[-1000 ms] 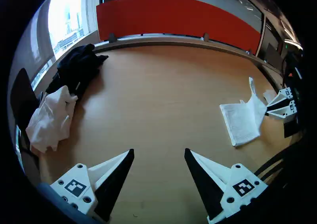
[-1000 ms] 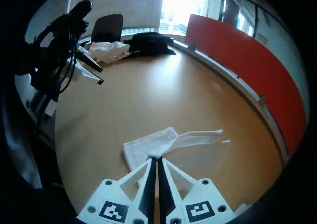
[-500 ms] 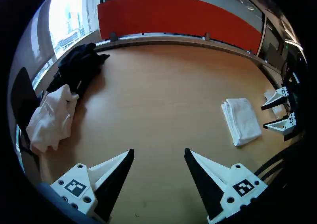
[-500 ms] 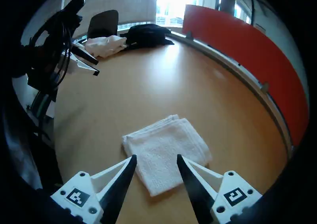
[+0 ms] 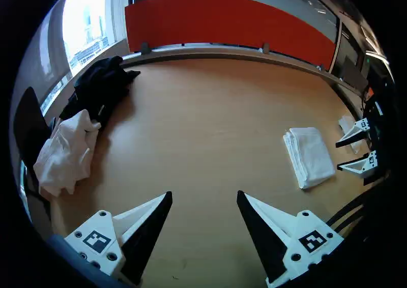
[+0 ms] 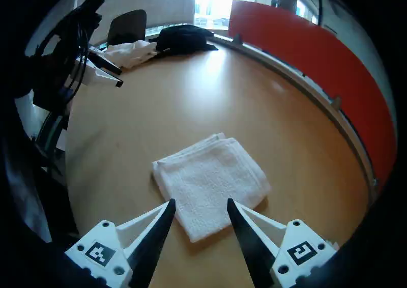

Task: Fold towel

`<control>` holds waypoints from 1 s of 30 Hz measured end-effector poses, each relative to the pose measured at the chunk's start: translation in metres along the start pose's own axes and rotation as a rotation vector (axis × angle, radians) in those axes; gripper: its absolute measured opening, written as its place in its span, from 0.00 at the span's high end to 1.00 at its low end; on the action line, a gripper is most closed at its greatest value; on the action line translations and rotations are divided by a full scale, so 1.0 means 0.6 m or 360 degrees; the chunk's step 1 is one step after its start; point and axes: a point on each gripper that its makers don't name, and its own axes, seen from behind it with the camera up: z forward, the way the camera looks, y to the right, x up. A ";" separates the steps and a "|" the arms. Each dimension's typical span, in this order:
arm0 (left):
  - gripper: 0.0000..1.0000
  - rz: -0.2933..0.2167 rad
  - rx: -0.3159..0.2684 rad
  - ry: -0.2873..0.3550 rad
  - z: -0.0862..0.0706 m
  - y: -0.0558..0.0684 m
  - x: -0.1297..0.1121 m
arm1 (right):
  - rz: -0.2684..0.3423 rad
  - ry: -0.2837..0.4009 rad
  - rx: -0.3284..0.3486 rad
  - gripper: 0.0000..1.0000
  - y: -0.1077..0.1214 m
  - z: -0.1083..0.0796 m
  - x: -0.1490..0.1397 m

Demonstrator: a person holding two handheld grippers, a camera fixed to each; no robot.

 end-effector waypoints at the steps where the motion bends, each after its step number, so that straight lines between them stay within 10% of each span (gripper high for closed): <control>1: 0.06 0.0000 -0.0001 0.0000 0.000 0.000 0.000 | 0.0003 -0.0006 0.0000 0.22 -0.001 0.000 -0.004; 30: 0.06 0.0010 -0.0006 0.0002 -0.002 0.005 -0.002 | 0.0127 -0.0165 -0.0028 0.31 -0.010 0.018 -0.118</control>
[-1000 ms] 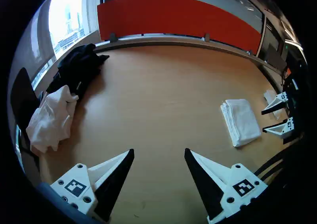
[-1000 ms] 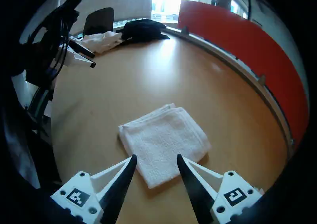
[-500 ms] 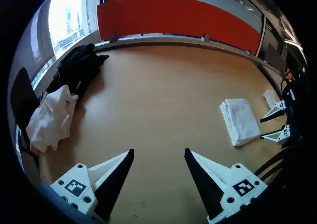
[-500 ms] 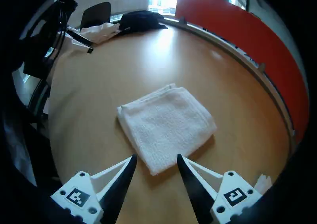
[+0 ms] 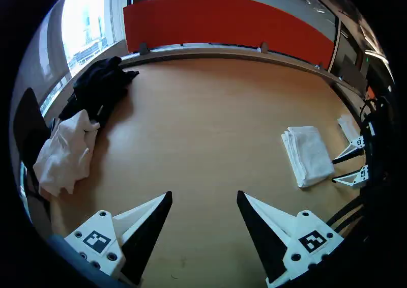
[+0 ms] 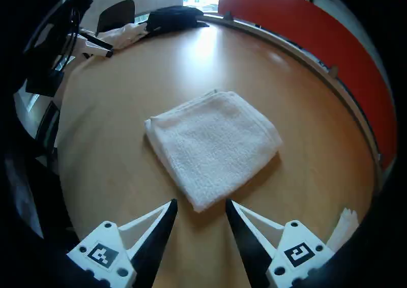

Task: Fold towel

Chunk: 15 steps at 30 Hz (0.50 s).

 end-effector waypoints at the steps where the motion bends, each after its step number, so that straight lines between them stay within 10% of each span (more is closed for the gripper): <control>1: 0.06 0.0001 0.0000 0.0001 0.000 0.000 0.000 | 0.0003 -0.0002 -0.0002 0.33 0.000 0.001 -0.001; 15: 0.06 -0.0001 -0.0002 0.0005 -0.001 0.001 0.000 | 0.0041 -0.0012 0.0007 0.70 -0.002 0.008 -0.011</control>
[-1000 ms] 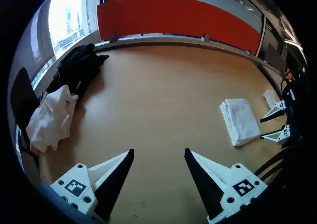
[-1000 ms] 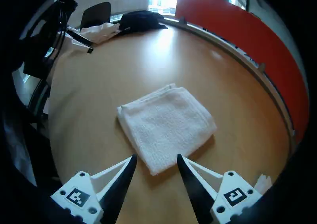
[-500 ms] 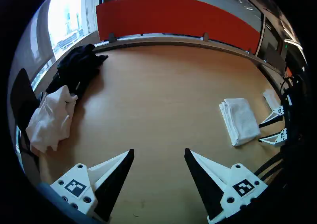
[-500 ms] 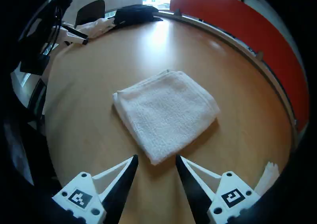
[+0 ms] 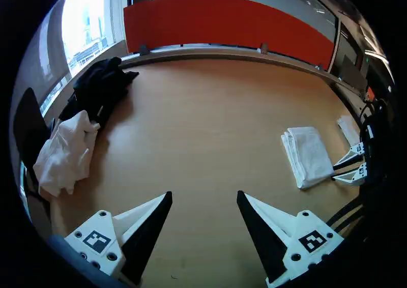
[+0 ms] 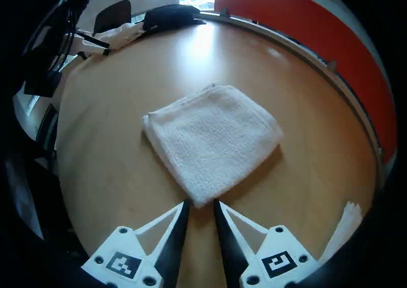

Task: Fold towel

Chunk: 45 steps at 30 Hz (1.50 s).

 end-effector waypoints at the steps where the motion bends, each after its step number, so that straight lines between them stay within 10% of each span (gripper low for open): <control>1: 0.06 0.0001 0.0000 -0.0001 0.000 0.000 0.000 | 0.0002 -0.0001 -0.0001 0.74 0.000 0.000 0.000; 8: 0.06 0.0000 0.0000 -0.0003 0.001 0.001 -0.002 | 0.0025 0.0009 -0.0014 0.95 0.002 -0.002 -0.001; 23: 0.06 -0.0005 -0.0003 -0.0005 0.003 -0.001 -0.004 | 0.0003 0.0095 -0.0046 0.96 0.017 -0.036 0.053; 45: 0.06 -0.0022 -0.0001 0.0044 -0.002 0.004 0.011 | -0.0163 0.0449 -0.0122 0.96 0.055 -0.184 0.258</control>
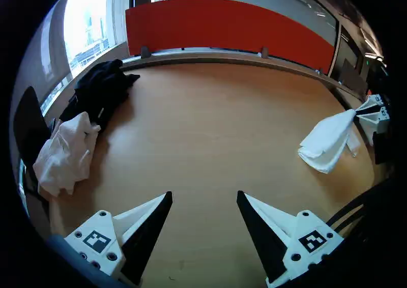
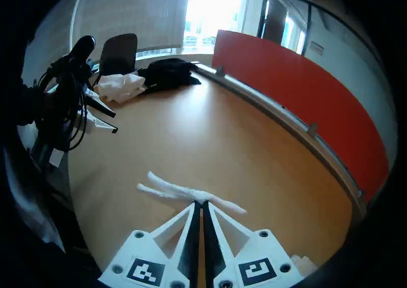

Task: Fold towel

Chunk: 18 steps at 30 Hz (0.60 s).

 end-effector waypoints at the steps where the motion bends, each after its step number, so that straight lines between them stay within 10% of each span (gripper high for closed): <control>1: 0.06 -0.0001 0.0000 0.0002 0.000 0.000 0.001 | 0.0000 0.0008 -0.0007 0.96 0.004 -0.004 0.004; 18: 0.06 0.0007 -0.0012 0.0020 -0.002 0.013 0.009 | 0.0038 0.0056 -0.0118 0.96 0.072 -0.052 0.020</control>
